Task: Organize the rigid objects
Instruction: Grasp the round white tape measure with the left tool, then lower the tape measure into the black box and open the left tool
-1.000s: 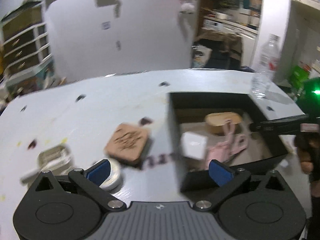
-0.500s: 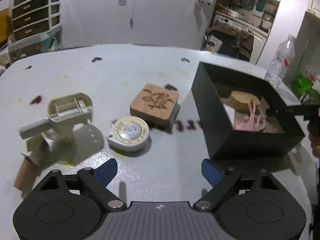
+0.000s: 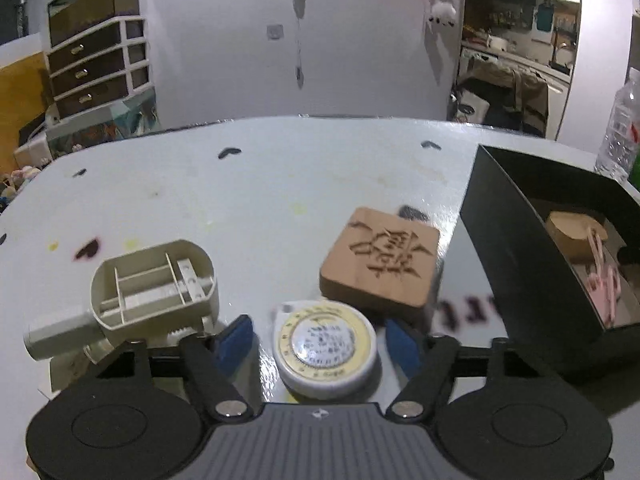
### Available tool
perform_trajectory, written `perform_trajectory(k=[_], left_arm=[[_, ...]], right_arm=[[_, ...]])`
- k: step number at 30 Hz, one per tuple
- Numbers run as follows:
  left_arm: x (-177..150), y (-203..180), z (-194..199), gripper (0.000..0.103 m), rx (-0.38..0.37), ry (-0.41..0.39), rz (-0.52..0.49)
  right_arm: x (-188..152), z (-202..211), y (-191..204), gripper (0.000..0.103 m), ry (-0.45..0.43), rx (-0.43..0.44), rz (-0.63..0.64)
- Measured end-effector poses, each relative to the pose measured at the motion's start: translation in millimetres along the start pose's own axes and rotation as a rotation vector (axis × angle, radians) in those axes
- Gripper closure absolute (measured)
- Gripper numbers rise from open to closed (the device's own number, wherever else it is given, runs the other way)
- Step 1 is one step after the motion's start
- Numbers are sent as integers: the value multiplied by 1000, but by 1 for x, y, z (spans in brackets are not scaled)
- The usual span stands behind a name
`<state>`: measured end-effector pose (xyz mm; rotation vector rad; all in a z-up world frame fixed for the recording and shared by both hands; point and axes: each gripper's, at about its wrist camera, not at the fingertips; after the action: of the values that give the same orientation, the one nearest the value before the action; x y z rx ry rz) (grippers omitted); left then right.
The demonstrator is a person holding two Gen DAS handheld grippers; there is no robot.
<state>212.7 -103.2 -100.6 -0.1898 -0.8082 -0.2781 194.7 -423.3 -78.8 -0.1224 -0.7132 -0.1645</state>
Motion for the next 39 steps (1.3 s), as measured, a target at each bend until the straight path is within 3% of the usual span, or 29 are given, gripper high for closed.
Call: perform_trajectory(k=[2, 12, 22, 30, 39], left_arm=[[0, -1, 2, 50, -5, -6, 1], [-4, -10, 28, 50, -40, -33, 68], [30, -70, 66, 50, -200, -157, -39], [56, -129, 46, 50, -277, -158, -139], [70, -150, 4, 50, -242, -86, -147]], right_arm=[[0, 0, 0, 93, 0, -1, 0], [-1, 1, 2, 94, -19, -15, 9], [-1, 1, 3, 95, -21, -21, 8], [-1, 2, 6, 96, -23, -36, 13], [0, 2, 5, 96, -15, -32, 0]])
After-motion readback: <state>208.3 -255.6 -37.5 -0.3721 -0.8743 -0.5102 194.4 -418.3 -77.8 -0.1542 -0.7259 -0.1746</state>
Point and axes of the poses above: each gripper's, at about its wrist camera, not at the fingertips, and z roughly against the way its jaws point, y to its left, x to its top, and after that the axes turned 7 degrees about -x, right-handed
